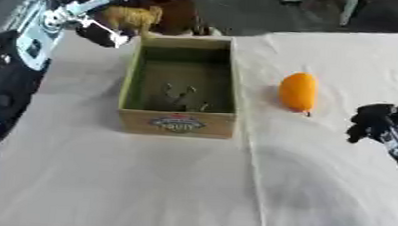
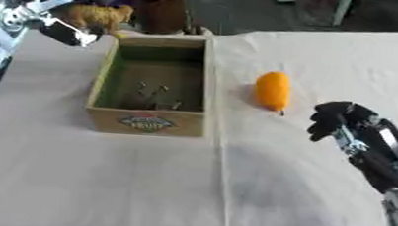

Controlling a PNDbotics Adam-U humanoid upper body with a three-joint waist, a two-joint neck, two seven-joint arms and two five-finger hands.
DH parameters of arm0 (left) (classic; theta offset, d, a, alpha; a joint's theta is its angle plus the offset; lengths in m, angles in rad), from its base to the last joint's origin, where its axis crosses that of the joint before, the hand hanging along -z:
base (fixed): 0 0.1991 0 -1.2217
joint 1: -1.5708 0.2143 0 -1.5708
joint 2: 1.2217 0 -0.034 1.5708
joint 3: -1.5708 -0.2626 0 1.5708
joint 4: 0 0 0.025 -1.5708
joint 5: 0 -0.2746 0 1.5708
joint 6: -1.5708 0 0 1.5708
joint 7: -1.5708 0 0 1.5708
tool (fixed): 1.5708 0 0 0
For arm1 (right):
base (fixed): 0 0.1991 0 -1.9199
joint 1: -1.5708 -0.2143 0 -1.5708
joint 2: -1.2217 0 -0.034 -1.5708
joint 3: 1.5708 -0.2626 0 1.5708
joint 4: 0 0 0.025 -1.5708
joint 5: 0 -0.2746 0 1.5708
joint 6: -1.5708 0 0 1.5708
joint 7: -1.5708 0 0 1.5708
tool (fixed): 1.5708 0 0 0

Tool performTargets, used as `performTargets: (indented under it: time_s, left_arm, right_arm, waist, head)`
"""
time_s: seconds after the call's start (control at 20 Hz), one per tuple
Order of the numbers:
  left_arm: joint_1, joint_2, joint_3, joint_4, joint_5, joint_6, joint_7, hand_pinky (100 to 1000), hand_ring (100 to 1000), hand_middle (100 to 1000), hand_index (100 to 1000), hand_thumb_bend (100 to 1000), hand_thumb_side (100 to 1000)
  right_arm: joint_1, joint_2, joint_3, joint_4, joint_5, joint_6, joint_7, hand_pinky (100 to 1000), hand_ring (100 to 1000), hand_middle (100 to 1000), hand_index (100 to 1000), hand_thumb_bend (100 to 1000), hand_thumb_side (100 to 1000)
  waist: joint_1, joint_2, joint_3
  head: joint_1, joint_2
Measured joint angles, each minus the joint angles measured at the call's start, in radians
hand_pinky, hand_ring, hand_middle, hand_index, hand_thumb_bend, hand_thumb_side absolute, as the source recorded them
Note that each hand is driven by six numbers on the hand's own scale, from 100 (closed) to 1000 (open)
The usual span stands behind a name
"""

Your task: Pick up objects on the table and place them in the box.

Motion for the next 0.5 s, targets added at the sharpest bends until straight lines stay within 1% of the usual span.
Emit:
performTargets:
  time_s: [0.25,0.5]
  left_arm:
    - [0.002,-0.082,-0.014,0.055,-0.040,-0.006,0.038,552,471,410,611,100,203]
    - [0.028,-0.129,-0.014,0.117,-0.065,-0.006,0.077,561,498,442,637,100,252]
  right_arm:
    - [-0.008,0.001,0.006,0.000,0.000,0.001,0.005,547,586,597,729,100,512]
    - [-0.009,0.003,0.006,0.000,0.000,0.001,0.007,547,586,598,730,100,514]
  waist:
    - [-0.003,0.012,-0.015]
    - [-0.003,0.020,-0.017]
  head:
    - [0.014,-0.001]
    - [0.017,-0.001]
